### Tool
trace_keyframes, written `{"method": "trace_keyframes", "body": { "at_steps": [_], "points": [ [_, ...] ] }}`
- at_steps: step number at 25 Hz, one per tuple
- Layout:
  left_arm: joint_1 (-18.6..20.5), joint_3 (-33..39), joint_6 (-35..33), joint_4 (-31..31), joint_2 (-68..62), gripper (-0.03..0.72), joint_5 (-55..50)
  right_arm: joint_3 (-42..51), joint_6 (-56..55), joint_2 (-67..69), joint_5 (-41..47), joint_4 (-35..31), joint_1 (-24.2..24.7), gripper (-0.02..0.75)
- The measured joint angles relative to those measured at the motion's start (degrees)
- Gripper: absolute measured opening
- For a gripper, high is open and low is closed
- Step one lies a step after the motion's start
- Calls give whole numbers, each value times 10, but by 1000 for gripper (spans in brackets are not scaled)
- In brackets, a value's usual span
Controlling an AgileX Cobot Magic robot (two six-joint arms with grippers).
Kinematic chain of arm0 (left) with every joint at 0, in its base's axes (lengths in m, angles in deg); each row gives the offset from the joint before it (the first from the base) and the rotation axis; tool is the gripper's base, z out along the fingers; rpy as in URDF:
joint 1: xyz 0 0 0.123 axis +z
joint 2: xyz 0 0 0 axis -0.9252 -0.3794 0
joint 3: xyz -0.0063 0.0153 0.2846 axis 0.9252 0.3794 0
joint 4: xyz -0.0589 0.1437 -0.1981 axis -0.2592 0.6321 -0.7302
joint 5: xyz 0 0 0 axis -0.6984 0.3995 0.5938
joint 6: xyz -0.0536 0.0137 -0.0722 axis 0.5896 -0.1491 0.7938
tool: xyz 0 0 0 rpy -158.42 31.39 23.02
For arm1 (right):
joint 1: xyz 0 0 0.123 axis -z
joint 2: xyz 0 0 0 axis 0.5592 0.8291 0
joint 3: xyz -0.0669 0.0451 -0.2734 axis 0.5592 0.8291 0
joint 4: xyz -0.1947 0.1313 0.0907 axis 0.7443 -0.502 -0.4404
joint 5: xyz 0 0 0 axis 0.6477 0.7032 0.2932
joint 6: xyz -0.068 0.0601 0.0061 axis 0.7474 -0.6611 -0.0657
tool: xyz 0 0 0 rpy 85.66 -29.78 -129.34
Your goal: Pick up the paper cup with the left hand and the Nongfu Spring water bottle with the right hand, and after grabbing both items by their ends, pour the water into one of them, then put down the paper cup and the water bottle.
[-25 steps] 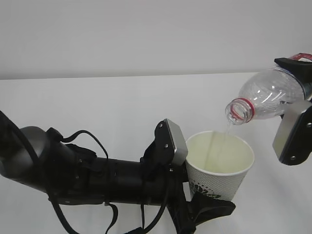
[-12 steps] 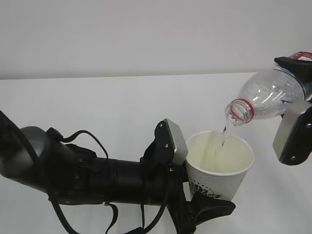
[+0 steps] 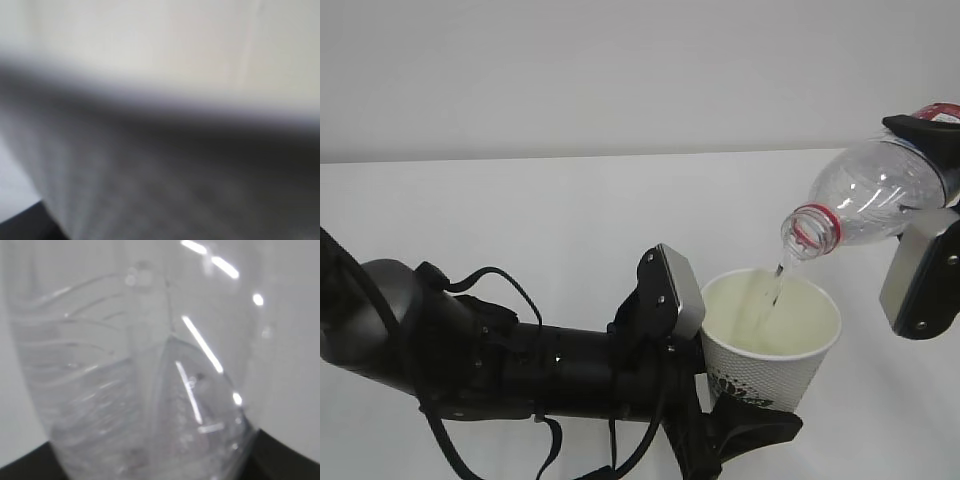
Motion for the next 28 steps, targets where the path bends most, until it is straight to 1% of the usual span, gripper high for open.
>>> {"method": "trace_keyframes", "body": {
  "at_steps": [28],
  "points": [
    [0, 0, 0, 0, 0, 515, -1, -1, 17, 0, -5, 0, 0, 438]
  ]
}}
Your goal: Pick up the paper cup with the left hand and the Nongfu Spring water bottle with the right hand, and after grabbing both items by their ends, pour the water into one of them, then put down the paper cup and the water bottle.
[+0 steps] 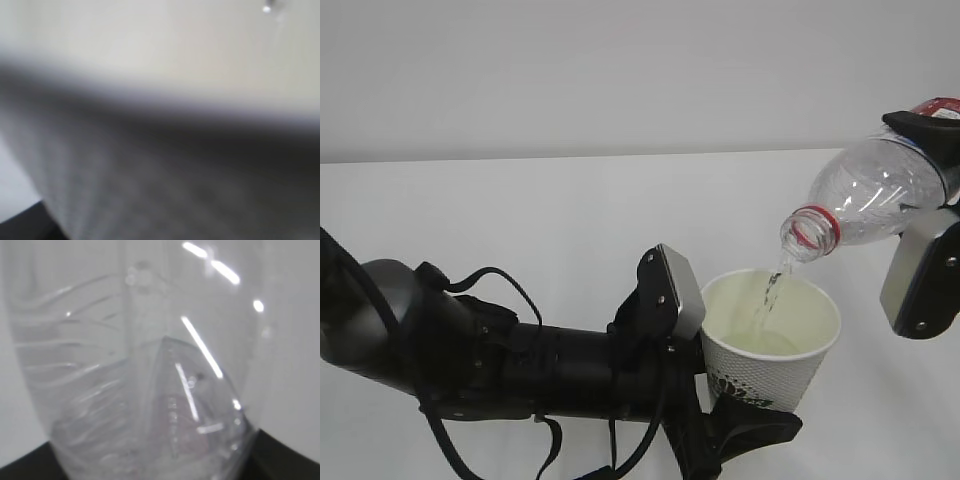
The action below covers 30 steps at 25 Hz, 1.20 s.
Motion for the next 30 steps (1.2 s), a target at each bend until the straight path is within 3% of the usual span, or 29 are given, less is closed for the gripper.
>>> {"method": "trace_keyframes", "body": {
  "at_steps": [30],
  "points": [
    [0, 0, 0, 0, 0, 515, 0, 0, 21, 0, -3, -1, 0, 438]
  ]
}}
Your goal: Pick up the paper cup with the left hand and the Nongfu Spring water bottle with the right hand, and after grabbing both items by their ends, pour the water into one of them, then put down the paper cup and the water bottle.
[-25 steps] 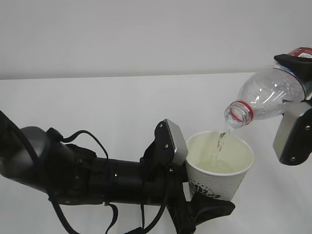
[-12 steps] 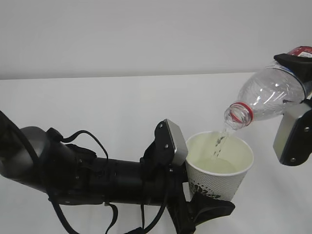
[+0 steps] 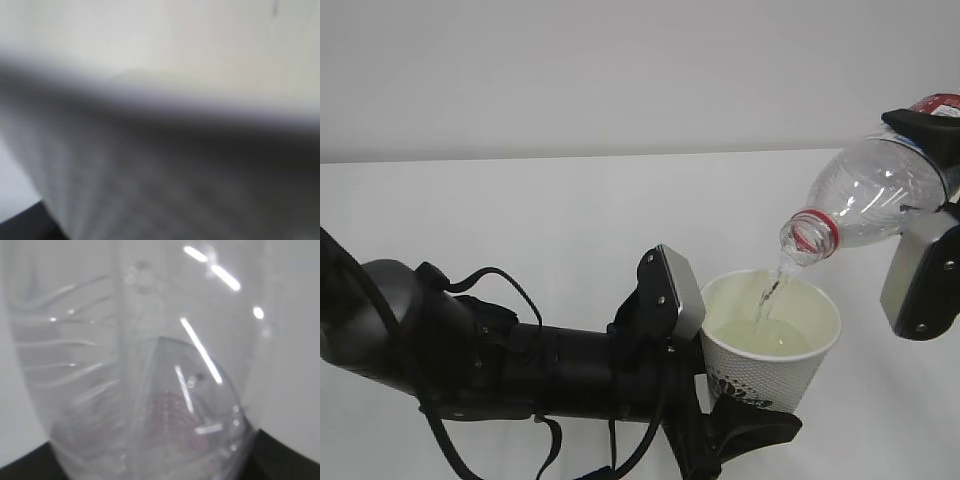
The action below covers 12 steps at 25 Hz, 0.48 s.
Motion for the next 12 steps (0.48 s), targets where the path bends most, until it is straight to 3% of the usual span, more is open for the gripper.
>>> {"method": "trace_keyframes", "body": {
  "at_steps": [12],
  "points": [
    [0, 0, 0, 0, 0, 515, 0, 0, 1, 0, 0, 0, 0, 438]
  ]
}}
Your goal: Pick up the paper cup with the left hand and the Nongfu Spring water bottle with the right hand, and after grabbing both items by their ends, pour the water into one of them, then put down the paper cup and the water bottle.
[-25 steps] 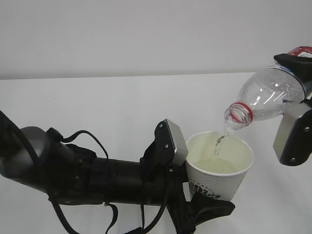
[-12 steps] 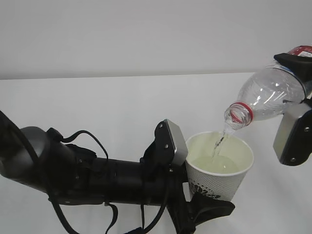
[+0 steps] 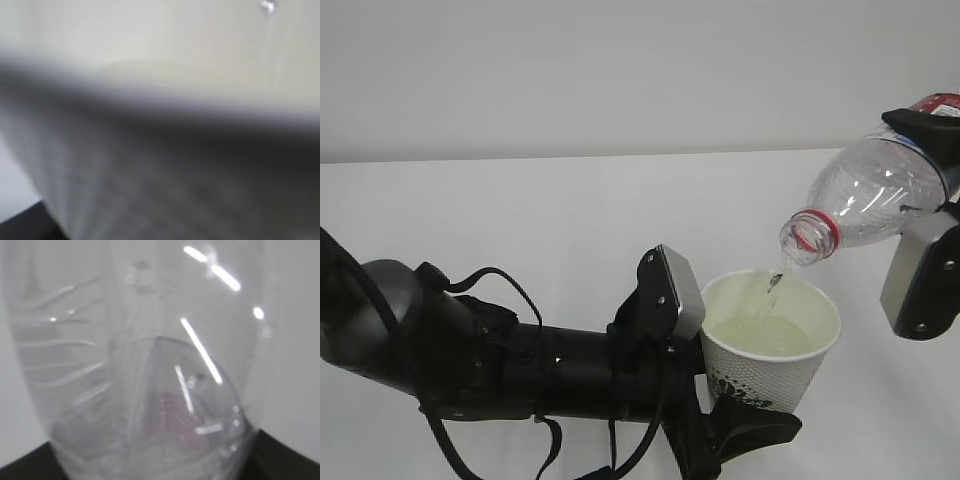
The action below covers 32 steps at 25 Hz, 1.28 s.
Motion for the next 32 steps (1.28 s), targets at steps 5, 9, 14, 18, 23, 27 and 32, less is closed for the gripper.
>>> {"method": "trace_keyframes", "body": {
  "at_steps": [5, 9, 14, 18, 23, 27, 32],
  "points": [
    [0, 0, 0, 0, 0, 515, 0, 0, 0, 0, -1, 0, 0, 438],
    [0, 0, 0, 0, 0, 515, 0, 0, 0, 0, -1, 0, 0, 438],
    [0, 0, 0, 0, 0, 515, 0, 0, -3, 0, -1, 0, 0, 438],
    [0, 0, 0, 0, -4, 515, 0, 0, -46, 0, -1, 0, 0, 438],
    [0, 0, 0, 0, -6, 515, 0, 0, -59, 0, -1, 0, 0, 438],
    [0, 0, 0, -4, -6, 515, 0, 0, -67, 0, -1, -1, 0, 438],
    [0, 0, 0, -7, -6, 515, 0, 0, -78, 0, -1, -3, 0, 438]
  ]
}}
